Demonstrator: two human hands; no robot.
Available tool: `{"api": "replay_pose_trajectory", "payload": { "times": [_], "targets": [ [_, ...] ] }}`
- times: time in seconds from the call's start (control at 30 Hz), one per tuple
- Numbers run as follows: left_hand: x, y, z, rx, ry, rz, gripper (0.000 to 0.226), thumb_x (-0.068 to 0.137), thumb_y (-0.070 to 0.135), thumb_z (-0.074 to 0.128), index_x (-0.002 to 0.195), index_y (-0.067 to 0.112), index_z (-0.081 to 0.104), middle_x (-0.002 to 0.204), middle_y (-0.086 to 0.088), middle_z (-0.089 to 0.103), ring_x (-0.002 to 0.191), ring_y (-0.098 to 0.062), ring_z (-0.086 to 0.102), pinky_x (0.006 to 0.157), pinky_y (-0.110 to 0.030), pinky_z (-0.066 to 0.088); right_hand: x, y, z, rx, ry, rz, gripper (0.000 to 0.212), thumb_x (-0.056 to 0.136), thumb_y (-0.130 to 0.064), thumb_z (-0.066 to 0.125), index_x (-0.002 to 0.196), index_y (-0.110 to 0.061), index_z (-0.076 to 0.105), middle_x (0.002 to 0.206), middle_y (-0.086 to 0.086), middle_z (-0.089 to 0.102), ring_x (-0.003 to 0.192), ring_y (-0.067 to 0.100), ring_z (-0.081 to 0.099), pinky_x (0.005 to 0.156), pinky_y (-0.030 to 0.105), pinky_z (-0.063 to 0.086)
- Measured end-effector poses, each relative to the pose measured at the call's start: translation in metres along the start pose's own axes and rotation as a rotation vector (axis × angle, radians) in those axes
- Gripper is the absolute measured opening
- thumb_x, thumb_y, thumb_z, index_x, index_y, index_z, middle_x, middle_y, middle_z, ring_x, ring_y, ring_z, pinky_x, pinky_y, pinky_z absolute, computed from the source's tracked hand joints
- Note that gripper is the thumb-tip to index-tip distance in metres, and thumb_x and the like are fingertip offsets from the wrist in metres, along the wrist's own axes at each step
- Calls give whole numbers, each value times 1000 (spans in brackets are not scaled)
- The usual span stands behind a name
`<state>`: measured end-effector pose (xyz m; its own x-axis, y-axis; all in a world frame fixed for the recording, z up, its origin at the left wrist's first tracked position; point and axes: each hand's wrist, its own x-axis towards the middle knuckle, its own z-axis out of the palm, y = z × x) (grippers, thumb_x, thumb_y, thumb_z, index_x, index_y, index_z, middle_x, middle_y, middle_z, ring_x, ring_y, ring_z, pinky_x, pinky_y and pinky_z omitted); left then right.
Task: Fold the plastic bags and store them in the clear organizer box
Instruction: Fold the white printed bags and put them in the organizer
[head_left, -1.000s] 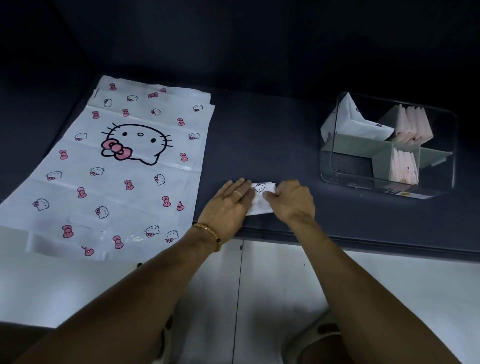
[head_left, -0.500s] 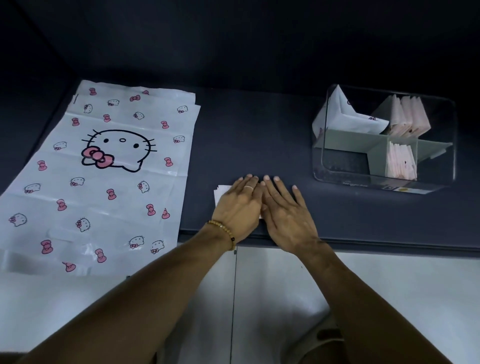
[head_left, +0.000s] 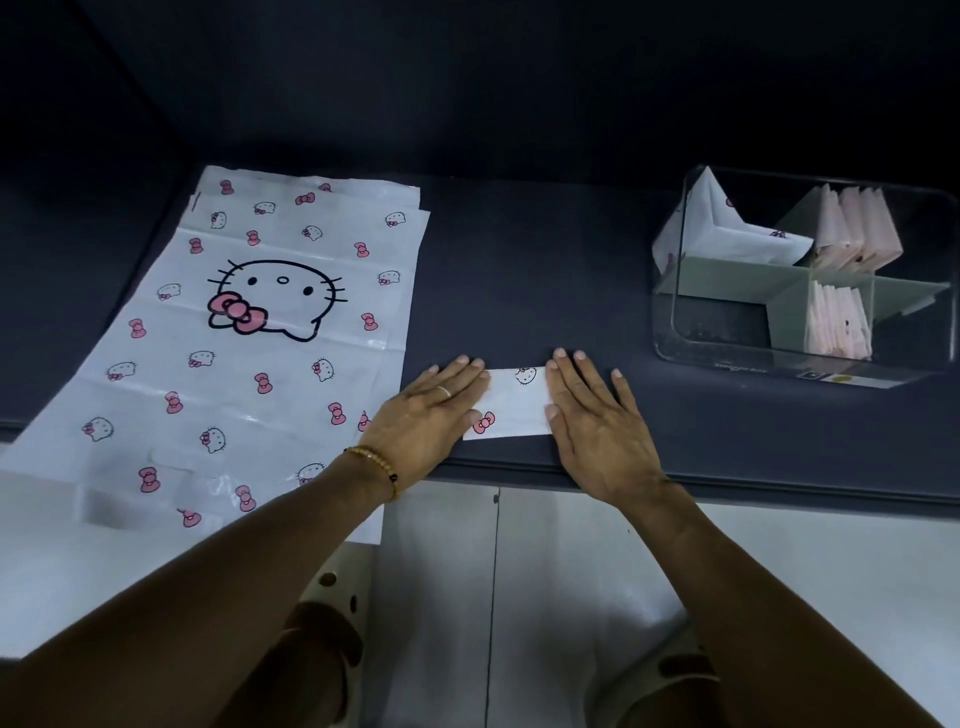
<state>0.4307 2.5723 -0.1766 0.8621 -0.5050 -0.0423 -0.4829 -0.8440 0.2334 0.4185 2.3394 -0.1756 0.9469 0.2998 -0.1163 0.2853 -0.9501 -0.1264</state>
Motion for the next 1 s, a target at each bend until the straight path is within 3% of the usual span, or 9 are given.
{"api": "replay_pose_trajectory", "payload": {
  "times": [0.13, 0.23, 0.37, 0.5, 0.67, 0.8, 0.9, 0.97, 1.0],
  "targets": [
    [-16, -3, -12, -75, 35, -81, 46, 101, 25, 38, 145, 14, 35, 151, 0, 33, 143, -17, 23, 117, -29, 13, 0, -2, 1, 6, 27, 5, 58, 99, -38, 11, 152, -14, 18, 160, -3, 13, 148, 14, 5, 119, 40, 0],
    [-4, 14, -21, -160, 183, -224, 37, 97, 28, 45, 131, 13, 50, 129, -6, 57, 119, -26, 49, 99, -35, 38, -1, -2, 1, -13, 33, 1, 59, 99, -38, 10, 152, -15, 18, 160, -3, 13, 148, 14, 5, 119, 40, 0],
    [25, 34, -25, -91, 69, -284, 52, 89, 40, 57, 133, 15, 45, 126, -7, 52, 116, -26, 44, 95, -39, 39, -3, -1, 2, -19, 29, -4, 58, 101, -38, 8, 152, -13, 14, 160, 0, 10, 148, 15, 4, 120, 41, 2],
    [43, 28, -34, -122, -147, -353, 53, 80, 44, 69, 119, 14, 48, 117, -9, 58, 111, -27, 49, 94, -39, 45, -3, -2, 3, -6, 41, 36, 60, 102, -40, 13, 152, -8, 13, 160, 7, 10, 148, 20, 6, 120, 39, 3],
    [44, 28, -40, -188, -284, -363, 43, 81, 39, 70, 112, 13, 55, 118, -10, 52, 110, -25, 49, 93, -38, 47, -3, -3, 2, 10, 45, 36, 61, 101, -42, 12, 151, -9, 19, 160, 7, 11, 148, 20, 6, 119, 36, 1],
    [34, 36, -45, -396, -287, -321, 23, 88, 24, 64, 99, 19, 44, 120, -10, 62, 97, -23, 63, 73, -24, 51, -6, -8, -5, 177, 26, 57, 56, 102, -39, 20, 150, -10, 24, 160, 4, 11, 148, 16, 3, 119, 31, -2],
    [34, 44, -61, -634, -235, -270, 19, 89, 17, 63, 88, 24, 45, 111, -3, 64, 87, -18, 65, 64, -19, 52, -15, -8, -26, 523, 95, 173, 41, 102, -34, 35, 130, -11, 55, 149, 2, 40, 140, 18, 30, 116, 33, 25],
    [43, 56, -76, -789, -201, -221, 22, 88, 15, 64, 83, 25, 45, 96, 4, 66, 82, -12, 65, 62, -17, 52, -19, -1, -51, 806, 154, 333, 32, 100, -33, 41, 99, -12, 65, 111, 2, 65, 106, 20, 58, 89, 33, 47],
    [51, 64, -83, -847, -184, -191, 21, 87, 13, 65, 83, 24, 47, 89, 7, 65, 78, -8, 65, 60, -14, 49, -20, 6, -66, 957, 168, 397, 31, 100, -31, 44, 90, -10, 64, 92, 1, 68, 86, 19, 62, 75, 34, 50]
  ]
}}
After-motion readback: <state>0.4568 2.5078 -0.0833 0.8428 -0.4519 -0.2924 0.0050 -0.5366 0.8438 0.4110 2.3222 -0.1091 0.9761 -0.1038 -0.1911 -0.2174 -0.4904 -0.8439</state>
